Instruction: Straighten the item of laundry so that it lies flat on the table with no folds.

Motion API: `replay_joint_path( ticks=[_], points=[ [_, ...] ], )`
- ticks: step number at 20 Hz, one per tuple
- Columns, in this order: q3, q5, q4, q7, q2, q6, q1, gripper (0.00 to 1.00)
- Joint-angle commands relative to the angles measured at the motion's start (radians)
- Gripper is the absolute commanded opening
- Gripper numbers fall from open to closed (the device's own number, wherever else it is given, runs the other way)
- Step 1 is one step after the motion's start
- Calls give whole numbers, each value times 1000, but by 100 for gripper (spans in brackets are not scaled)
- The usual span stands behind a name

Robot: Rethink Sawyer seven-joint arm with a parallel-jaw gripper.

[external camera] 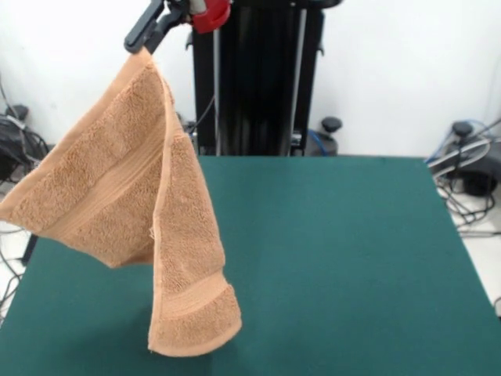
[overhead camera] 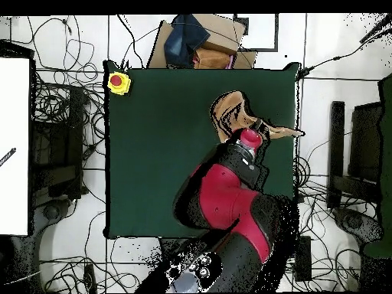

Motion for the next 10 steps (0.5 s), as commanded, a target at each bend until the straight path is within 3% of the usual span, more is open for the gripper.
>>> replay_joint_path(
  ticks=[1, 8, 10],
  points=[
    [15, 49, 71, 229, -1, -28, 22, 0],
    [-1, 85, 83, 239, 42, -79, 33, 0],
    [11, 57, 84, 231, 17, -69, 20, 0]
  ],
)
